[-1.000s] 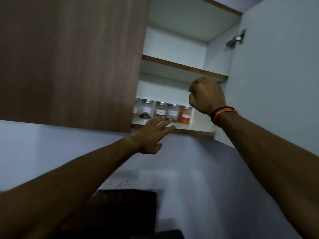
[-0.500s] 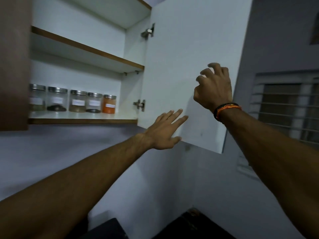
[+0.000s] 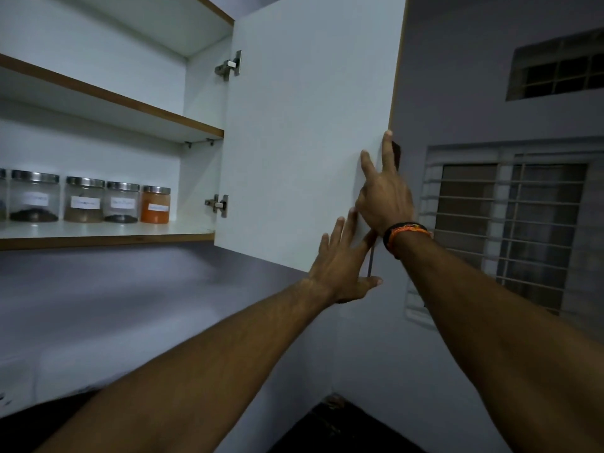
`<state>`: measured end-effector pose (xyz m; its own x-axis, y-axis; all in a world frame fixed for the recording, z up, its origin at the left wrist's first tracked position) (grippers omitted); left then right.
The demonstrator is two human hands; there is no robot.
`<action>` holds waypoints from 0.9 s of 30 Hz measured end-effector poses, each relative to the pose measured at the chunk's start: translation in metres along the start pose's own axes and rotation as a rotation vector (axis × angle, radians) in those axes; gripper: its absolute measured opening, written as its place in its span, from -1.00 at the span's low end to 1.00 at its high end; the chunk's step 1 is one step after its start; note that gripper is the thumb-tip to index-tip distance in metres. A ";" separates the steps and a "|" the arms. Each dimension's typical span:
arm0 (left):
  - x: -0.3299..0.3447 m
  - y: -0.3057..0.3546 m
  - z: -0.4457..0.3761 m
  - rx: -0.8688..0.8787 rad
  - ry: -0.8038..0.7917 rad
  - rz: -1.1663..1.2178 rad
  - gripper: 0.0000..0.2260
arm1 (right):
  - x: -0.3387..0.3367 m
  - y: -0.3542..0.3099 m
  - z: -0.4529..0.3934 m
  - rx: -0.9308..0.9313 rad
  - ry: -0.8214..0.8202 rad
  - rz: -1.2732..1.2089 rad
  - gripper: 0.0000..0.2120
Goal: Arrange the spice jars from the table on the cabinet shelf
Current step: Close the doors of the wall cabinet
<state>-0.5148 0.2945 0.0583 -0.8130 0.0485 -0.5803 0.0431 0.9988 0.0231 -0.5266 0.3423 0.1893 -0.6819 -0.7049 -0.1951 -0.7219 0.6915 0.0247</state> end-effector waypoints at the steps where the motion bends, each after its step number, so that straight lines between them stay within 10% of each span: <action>1: 0.002 0.000 -0.001 -0.016 0.015 -0.017 -0.09 | -0.002 0.003 -0.001 0.031 0.013 -0.030 -0.35; 17: -0.051 -0.005 0.034 0.029 0.232 -0.144 -0.28 | -0.045 0.012 0.003 0.562 0.328 -0.734 -0.70; 27: -0.157 -0.034 0.098 0.070 0.357 -0.094 -0.54 | -0.075 -0.099 -0.009 0.398 0.226 -1.038 -0.61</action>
<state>-0.3317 0.2527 0.0689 -0.9660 -0.0324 -0.2567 -0.0123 0.9968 -0.0796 -0.4051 0.3257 0.2100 0.1900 -0.9512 0.2431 -0.8896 -0.2715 -0.3672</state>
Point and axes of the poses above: each hand's wrist, its own z-axis away from the middle knuckle, its own x-axis out of the palm, y = z × x, the point moved 10 cm from there along -z, towards the middle knuckle, and after that the axes turned 12 degrees about y, right-handed, at the moved point
